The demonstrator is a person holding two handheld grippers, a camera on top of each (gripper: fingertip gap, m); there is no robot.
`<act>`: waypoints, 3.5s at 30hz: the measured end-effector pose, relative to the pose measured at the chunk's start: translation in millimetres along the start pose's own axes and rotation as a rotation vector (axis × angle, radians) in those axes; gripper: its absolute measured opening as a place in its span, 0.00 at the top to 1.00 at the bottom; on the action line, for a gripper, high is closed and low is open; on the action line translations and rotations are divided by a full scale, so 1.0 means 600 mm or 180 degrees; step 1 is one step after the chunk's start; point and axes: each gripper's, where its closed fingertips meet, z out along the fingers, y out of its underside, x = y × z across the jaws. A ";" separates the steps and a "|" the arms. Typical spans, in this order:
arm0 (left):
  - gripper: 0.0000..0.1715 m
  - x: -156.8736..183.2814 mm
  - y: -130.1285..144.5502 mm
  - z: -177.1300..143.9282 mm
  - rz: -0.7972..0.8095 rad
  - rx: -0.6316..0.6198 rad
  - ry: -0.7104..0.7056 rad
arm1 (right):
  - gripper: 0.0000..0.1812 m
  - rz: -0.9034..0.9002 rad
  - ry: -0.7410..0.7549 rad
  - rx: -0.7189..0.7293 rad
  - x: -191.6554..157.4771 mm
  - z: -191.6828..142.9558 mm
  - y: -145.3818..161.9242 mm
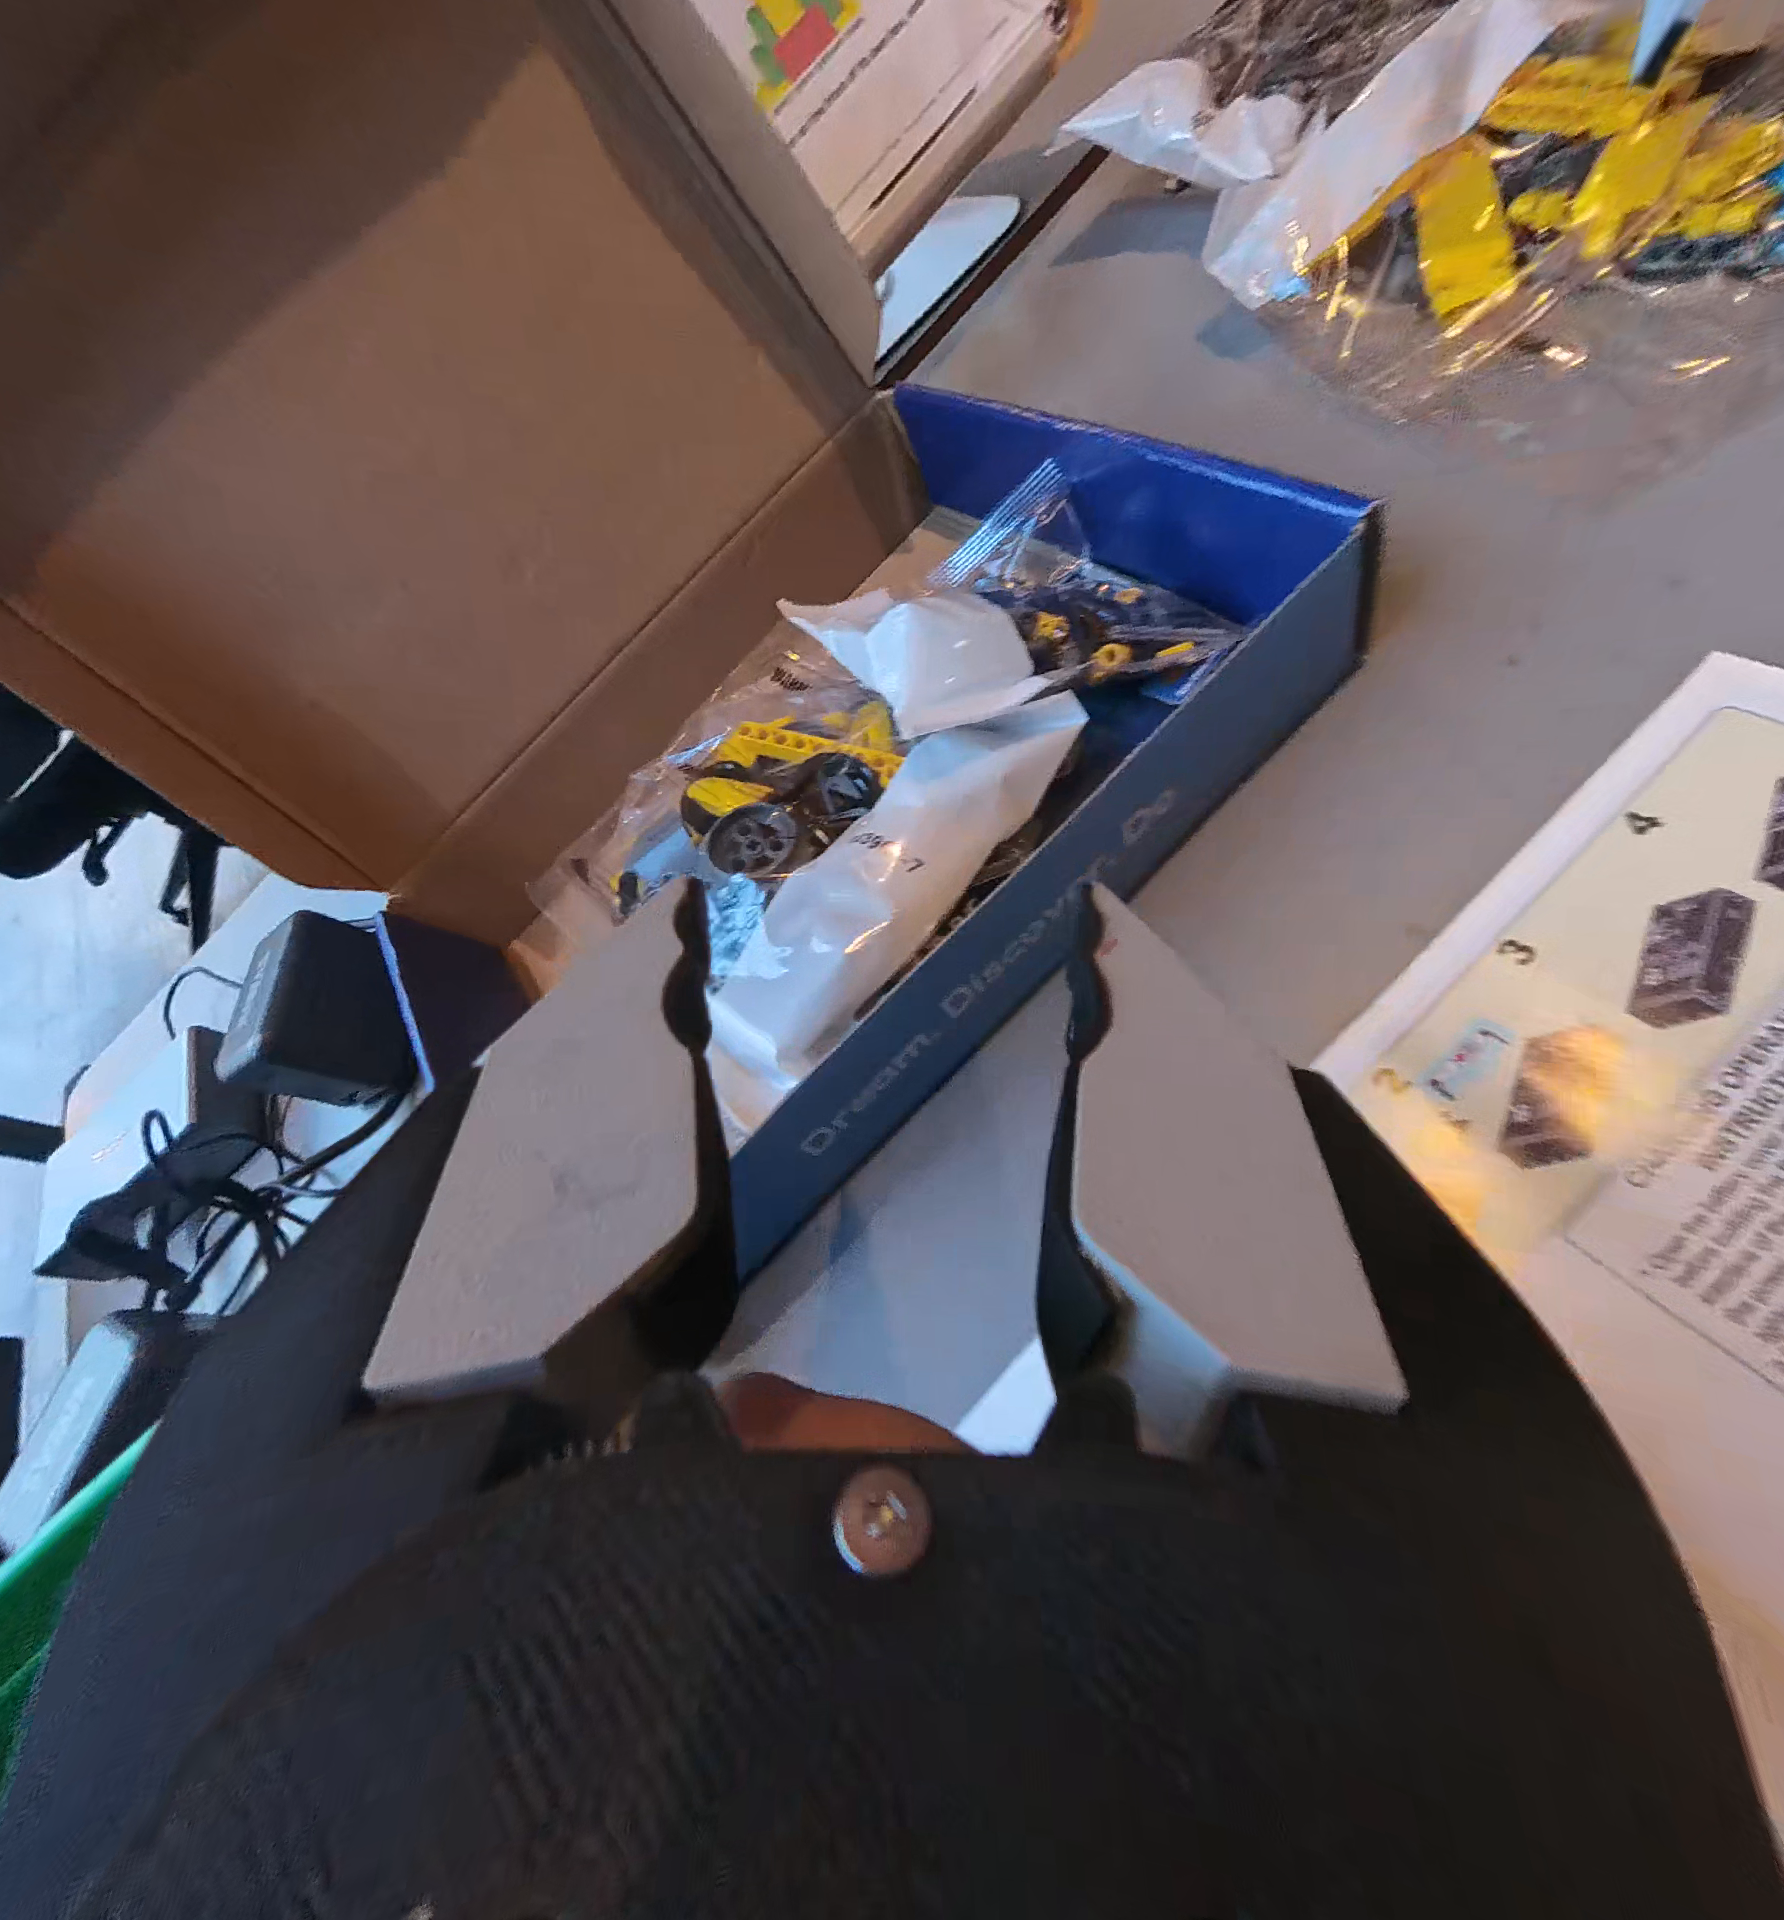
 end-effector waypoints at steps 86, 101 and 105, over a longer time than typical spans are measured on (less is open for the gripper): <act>0.70 0.079 -0.019 -0.045 -0.0393 0.0310 0.0211 | 0.67 0.0046 0.0550 0.0264 0.101 0.079 -0.122; 0.70 0.043 -0.004 -0.050 -0.0520 0.0255 0.0070 | 1.00 -0.0263 0.0792 0.1620 0.058 -0.149 -0.233; 0.70 0.034 -0.002 -0.054 -0.0556 0.0254 0.0023 | 1.00 -0.0415 0.0390 0.2001 -0.030 -0.203 -0.279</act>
